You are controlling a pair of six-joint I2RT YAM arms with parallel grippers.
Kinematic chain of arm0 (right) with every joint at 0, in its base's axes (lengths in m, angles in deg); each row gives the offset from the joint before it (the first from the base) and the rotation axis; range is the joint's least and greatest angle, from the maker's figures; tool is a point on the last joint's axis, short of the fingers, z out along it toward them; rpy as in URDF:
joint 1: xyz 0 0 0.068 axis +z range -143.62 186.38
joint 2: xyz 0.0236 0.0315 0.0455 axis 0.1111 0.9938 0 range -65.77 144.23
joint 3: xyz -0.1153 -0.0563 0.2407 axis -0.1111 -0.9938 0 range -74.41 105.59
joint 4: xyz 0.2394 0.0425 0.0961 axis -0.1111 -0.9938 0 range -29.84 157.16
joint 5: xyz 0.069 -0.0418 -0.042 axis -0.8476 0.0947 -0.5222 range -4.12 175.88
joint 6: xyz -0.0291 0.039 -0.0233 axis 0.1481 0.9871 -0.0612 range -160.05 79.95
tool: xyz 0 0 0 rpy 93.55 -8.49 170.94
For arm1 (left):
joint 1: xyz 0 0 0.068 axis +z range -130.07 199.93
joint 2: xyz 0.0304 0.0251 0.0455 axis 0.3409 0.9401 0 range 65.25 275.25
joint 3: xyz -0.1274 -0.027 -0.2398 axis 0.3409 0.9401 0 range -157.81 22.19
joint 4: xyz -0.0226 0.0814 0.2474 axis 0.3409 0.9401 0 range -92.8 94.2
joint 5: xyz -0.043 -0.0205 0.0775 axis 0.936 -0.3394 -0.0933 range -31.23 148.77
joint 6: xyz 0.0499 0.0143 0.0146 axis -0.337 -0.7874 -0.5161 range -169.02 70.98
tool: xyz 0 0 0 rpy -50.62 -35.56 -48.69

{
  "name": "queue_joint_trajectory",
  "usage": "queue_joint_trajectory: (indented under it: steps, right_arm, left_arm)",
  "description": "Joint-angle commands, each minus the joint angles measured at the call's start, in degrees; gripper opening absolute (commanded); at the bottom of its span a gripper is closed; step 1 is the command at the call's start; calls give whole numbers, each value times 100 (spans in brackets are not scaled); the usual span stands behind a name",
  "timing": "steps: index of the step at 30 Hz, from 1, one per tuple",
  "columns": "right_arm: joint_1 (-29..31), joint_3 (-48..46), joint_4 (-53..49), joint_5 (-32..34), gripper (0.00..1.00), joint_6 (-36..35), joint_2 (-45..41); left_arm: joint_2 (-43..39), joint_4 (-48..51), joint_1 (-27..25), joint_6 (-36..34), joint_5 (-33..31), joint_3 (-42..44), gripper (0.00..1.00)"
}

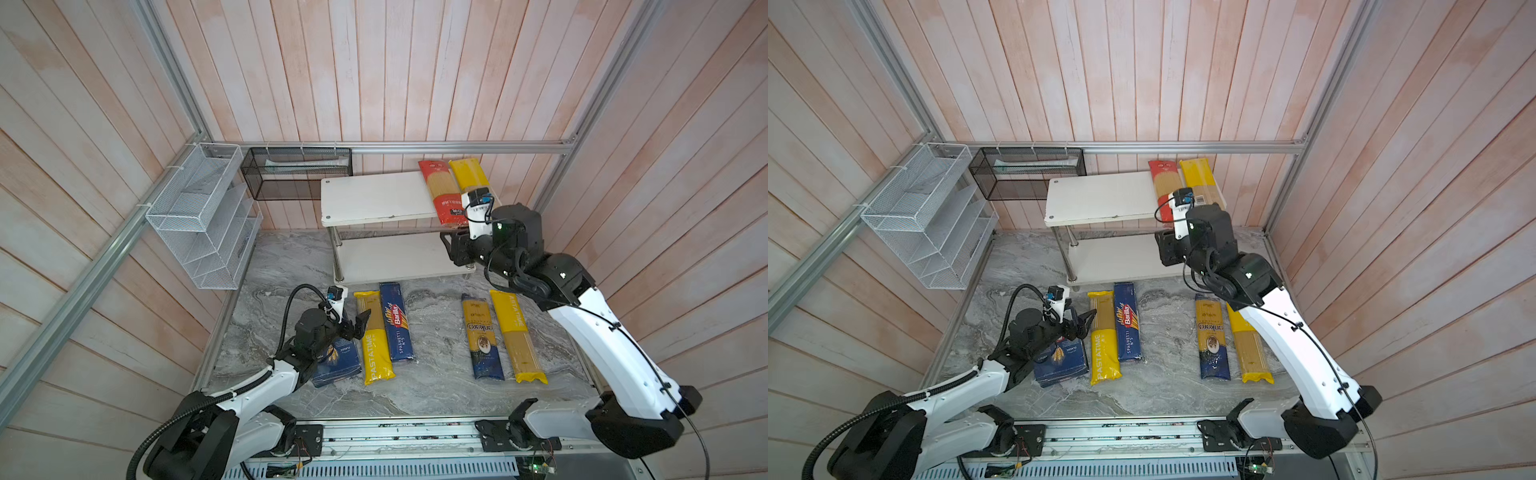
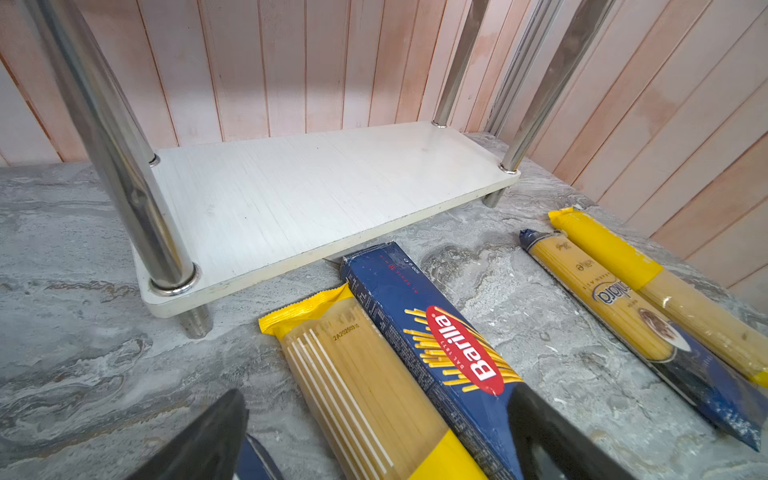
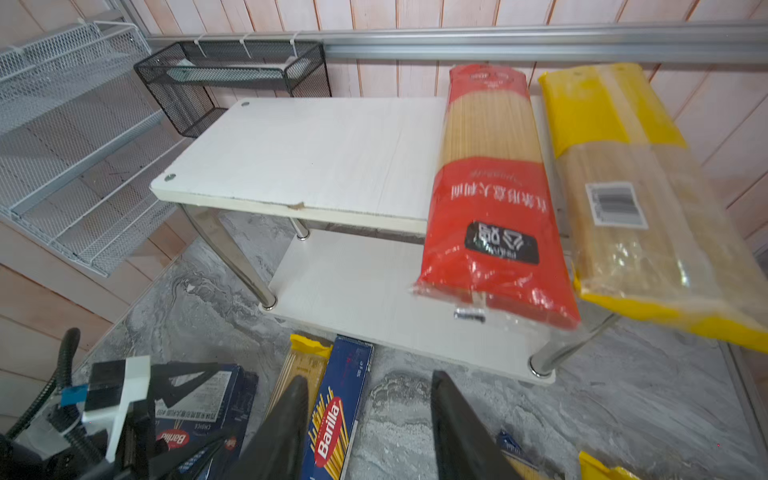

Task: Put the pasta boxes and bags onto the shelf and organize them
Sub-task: 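Open the right gripper to release the red bag and withdraw, then move the right gripper down over the yellow Ankara spaghetti bag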

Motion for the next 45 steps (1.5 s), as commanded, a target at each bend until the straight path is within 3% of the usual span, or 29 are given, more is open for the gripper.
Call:
queue_joint_trajectory:
  steps: [1,7,12,19,25,30,37,45]
  right_arm:
    - [48,-1040,268,19,48,604,-807]
    - [116,-2152,-186,-266,50,918,-1640]
    - [274,-3062,-332,85,53,1292,-2042]
    - [280,-3909,-550,805,63,1879,-1715]
    - [242,-4818,55,1164,72,2178,-1673]
    - [-98,-5239,298,1257,73,2403,-1854]
    - [-944,-5715,723,701,73,2412,-2369]
    - [-1320,-5788,980,703,75,1996,-2035]
  left_arm:
    - [-166,-63,-15,67,104,75,100]
    - [-379,315,-20,186,-197,23,100]
    - [-459,432,-20,183,-283,-11,100]
    - [-588,1119,-22,180,-303,-423,100]
    - [-431,1279,-15,11,-559,-700,100]
    - [-353,907,-5,-23,-530,-480,100]
    - [-516,849,-4,46,-497,-333,100]
    - [-830,630,-4,76,-706,65,100]
